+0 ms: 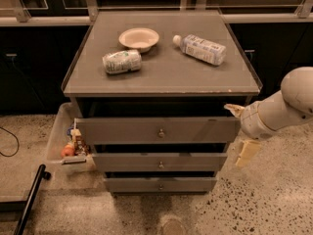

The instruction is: Open top drawer

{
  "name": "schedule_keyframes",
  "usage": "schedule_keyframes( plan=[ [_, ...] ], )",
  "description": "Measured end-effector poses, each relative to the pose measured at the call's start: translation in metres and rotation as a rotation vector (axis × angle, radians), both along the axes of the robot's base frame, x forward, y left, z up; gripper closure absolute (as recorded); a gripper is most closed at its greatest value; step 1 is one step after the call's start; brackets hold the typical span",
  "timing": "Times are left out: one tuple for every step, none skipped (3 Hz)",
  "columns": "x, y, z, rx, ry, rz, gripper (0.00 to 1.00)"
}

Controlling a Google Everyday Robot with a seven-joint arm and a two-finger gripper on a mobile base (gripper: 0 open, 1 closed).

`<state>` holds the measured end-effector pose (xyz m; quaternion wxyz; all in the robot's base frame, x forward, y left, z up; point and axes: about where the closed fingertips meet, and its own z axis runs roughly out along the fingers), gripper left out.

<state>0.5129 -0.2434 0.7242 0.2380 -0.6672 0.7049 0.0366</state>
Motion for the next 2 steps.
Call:
schedule_keyframes(
  plan=[
    [0.0272, 0.0015, -0.0482, 0.037, -0.013, 0.011, 0.0],
    [0.0274, 0.0017, -0.0482, 0.038, -0.013, 0.012, 0.0]
  ],
)
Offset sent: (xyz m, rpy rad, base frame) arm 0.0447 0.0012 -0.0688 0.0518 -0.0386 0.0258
